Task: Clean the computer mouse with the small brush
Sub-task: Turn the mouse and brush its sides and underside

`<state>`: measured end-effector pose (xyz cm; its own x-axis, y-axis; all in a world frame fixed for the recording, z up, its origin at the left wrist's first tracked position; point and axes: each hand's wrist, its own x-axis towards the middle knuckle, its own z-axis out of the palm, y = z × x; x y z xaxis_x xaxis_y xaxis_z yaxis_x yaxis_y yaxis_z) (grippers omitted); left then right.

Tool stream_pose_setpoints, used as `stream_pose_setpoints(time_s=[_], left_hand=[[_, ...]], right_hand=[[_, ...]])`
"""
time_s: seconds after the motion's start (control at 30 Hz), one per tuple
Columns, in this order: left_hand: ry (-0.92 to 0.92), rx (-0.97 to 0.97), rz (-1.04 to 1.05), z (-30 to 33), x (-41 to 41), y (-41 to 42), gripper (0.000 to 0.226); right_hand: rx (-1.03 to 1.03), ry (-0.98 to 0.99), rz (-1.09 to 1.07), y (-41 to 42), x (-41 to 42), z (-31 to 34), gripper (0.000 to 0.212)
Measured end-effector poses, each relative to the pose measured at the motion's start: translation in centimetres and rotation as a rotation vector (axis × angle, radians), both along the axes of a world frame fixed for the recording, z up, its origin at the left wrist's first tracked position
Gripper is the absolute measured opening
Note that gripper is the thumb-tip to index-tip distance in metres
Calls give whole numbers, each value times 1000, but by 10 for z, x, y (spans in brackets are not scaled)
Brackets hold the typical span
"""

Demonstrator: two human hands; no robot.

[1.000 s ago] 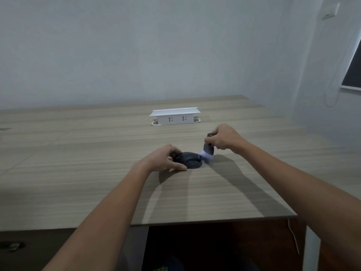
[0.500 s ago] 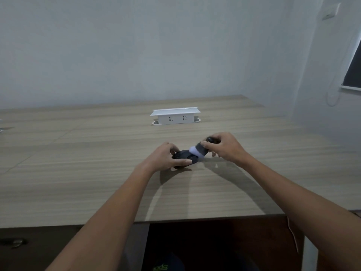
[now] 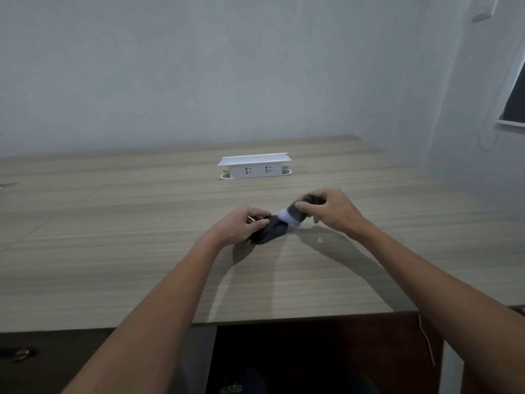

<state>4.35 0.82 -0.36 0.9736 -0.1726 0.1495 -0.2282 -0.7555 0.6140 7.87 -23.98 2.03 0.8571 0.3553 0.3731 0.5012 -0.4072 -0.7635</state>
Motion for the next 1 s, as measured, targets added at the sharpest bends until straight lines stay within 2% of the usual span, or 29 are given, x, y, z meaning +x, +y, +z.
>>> stream_pose_setpoints(time_s=[0.07, 0.2, 0.33, 0.37, 0.43, 0.5, 0.57, 0.63, 0.67, 0.77, 0.8, 0.87, 0.93, 1.0], left_hand=[[-14, 0, -1, -1, 2, 1, 33], [-22, -1, 39, -3, 3, 1, 36], [-15, -27, 51, -6, 5, 3, 37], [-16, -31, 57, -6, 6, 3, 37], [-11, -30, 76, -6, 6, 3, 38], [4, -30, 82, -6, 8, 3, 39], [1, -23, 72, -6, 9, 5, 39], [-4, -20, 63, -6, 10, 5, 38], [-4, -16, 62, -6, 11, 5, 38], [3, -7, 72, -6, 12, 6, 38], [4, -10, 73, -6, 12, 6, 38], [7, -18, 71, -6, 13, 6, 38], [10, -15, 71, -4, 13, 6, 38], [25, -12, 80, -3, 12, 5, 39]], right_hand=[[-79, 30, 122, 3, -6, -3, 15], [-173, -157, -83, 3, 1, -8, 16], [-92, -39, 91, 7, -8, -7, 16], [-123, -39, 87, 8, -7, -8, 16], [-192, -133, -62, 8, 0, -12, 16], [-161, -168, -177, 7, 1, -11, 16], [-85, -88, -59, 6, -3, -8, 15], [-98, 2, 95, 9, -9, -7, 15], [-135, -20, 90, 10, -8, -9, 15], [-188, -168, -132, 11, -1, -10, 15], [-147, -151, -138, 10, -1, -8, 15], [-73, -28, 8, 8, -4, -4, 15], [-132, 44, 113, 9, -8, -5, 18], [-226, -67, -46, 10, 3, -11, 21]])
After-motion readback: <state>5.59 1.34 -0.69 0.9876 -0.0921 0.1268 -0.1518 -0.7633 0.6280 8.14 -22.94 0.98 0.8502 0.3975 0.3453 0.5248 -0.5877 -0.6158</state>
